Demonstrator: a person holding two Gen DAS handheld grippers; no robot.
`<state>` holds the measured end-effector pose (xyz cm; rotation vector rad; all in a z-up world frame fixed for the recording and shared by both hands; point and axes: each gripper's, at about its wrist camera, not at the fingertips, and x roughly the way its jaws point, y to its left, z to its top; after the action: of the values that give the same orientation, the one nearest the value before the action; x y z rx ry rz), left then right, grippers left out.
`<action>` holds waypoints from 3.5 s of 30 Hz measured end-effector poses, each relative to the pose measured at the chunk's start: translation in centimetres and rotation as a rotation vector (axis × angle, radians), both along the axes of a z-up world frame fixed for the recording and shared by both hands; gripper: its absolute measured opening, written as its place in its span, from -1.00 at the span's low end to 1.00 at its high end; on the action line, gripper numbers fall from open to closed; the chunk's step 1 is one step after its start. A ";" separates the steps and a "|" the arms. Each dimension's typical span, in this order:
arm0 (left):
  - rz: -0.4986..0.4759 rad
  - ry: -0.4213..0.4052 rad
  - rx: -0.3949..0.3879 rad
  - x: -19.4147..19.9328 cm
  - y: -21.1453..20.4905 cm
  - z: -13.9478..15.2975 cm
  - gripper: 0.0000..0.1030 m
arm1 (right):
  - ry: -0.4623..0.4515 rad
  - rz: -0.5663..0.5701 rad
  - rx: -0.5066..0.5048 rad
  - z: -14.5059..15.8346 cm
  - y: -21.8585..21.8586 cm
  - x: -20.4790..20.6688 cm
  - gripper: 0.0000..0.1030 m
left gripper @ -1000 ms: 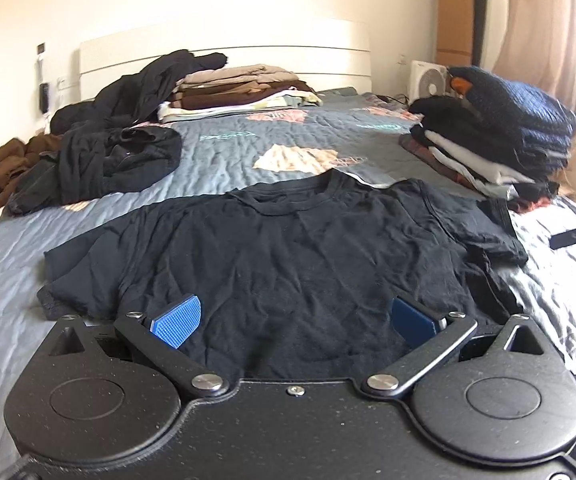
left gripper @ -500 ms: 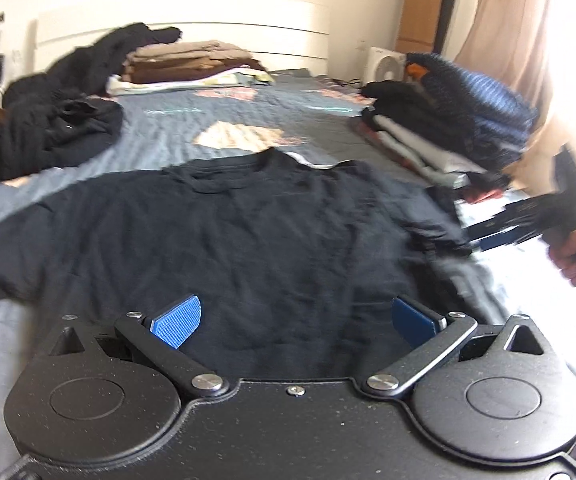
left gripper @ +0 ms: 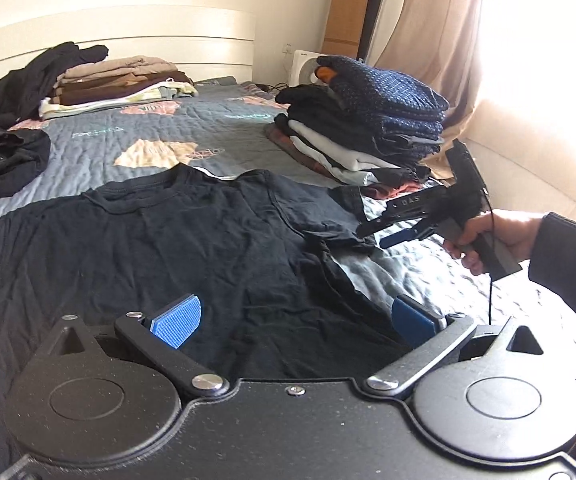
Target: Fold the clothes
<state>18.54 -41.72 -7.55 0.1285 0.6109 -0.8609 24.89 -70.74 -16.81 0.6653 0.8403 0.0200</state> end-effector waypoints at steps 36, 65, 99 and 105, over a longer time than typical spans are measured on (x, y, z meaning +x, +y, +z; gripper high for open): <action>0.001 -0.010 0.048 -0.4 -0.2 -1.1 0.99 | 0.021 -0.040 0.114 -0.9 -1.7 3.1 -0.86; -0.003 -0.006 0.047 -0.3 -0.1 -1.0 0.99 | 0.011 -0.148 -0.114 3.5 -3.5 0.1 -0.76; 0.030 -0.022 0.058 -0.3 0.3 -0.2 0.99 | -0.082 0.055 0.133 -0.9 7.5 6.0 0.08; 0.058 -0.013 0.054 0.7 1.1 -0.1 0.99 | -0.007 0.084 0.092 -3.9 8.7 6.4 0.06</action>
<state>19.21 -40.62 -7.60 0.1645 0.6226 -0.7878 31.29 -62.06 -20.70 0.7158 0.8637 0.1377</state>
